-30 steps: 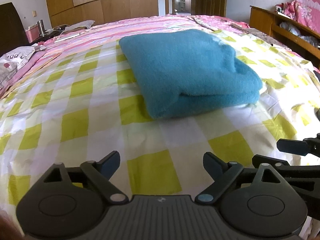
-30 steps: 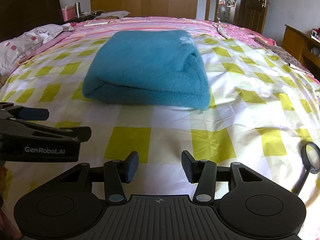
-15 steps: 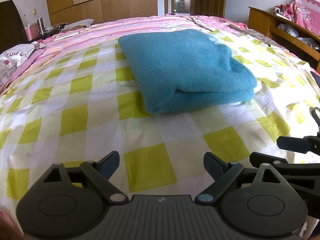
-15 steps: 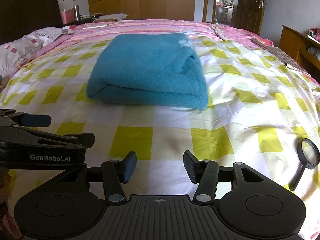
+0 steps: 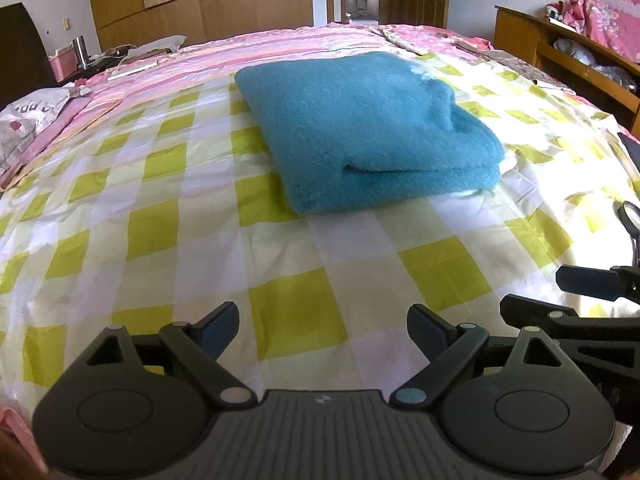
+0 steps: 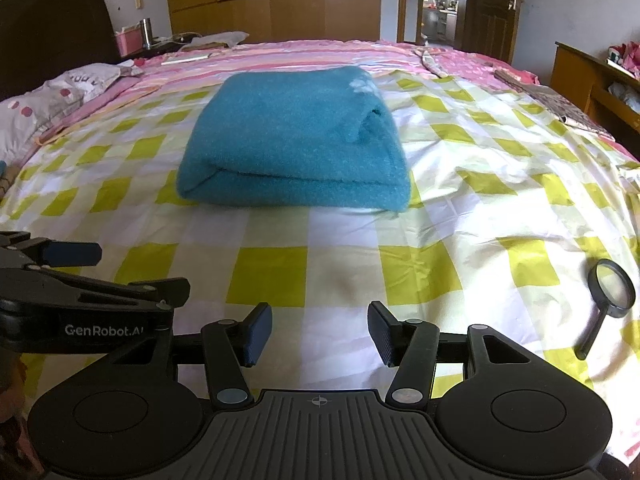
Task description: Fold small clothes
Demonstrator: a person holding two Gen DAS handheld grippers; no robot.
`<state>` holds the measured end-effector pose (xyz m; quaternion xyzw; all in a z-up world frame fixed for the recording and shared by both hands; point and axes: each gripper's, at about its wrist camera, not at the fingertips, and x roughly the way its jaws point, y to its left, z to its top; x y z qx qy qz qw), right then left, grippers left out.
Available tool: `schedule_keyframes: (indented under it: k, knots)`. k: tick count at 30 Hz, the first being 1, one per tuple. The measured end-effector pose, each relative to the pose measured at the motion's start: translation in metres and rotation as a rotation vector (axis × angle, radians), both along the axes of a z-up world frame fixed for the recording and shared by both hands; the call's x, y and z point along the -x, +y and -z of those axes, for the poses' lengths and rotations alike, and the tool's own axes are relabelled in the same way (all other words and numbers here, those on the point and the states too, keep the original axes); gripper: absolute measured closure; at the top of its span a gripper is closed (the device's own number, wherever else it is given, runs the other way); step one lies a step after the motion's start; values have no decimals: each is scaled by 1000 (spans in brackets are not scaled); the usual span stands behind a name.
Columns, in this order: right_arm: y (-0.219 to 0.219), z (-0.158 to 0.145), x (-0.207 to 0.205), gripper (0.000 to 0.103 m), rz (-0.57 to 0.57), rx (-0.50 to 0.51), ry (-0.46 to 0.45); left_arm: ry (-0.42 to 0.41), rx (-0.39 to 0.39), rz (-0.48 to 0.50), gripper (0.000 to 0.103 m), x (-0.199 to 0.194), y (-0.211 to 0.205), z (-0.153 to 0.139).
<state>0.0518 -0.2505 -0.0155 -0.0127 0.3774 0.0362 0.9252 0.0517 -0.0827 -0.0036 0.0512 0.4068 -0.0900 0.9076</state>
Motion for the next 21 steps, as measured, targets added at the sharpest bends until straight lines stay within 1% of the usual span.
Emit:
schedule_keyframes:
  k: [8, 21]
  knots:
    - [-4, -2, 10, 49, 27, -33, -3, 1, 7, 11, 7, 6, -1, -4]
    - [-3, 2, 20, 47, 47, -29, 4, 0, -13, 16, 6, 14, -4, -1]
